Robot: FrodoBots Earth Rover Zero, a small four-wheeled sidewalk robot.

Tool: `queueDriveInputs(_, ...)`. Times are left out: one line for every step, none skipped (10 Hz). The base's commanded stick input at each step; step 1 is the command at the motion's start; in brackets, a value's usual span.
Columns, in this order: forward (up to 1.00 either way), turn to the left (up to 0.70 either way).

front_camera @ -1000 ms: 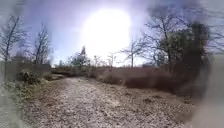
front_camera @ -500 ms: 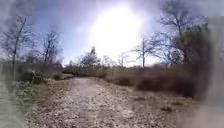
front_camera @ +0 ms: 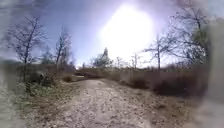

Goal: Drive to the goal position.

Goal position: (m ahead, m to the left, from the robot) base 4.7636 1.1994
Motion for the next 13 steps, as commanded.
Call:
queueDriveInputs(0.7,0.12)
queueDriveInputs(0.7,0.08)
queueDriveInputs(0.7,0.04)
queueDriveInputs(0.7,0.02)
queueDriveInputs(0.7,0.01)
queueDriveInputs(0.7,0.0)
queueDriveInputs(0.7,-0.04)
queueDriveInputs(0.7,-0.12)
queueDriveInputs(0.7,-0.14)
queueDriveInputs(0.7,-0.17)
queueDriveInputs(0.7,-0.2)
queueDriveInputs(0.7,-0.21)
queueDriveInputs(0.7,-0.22)
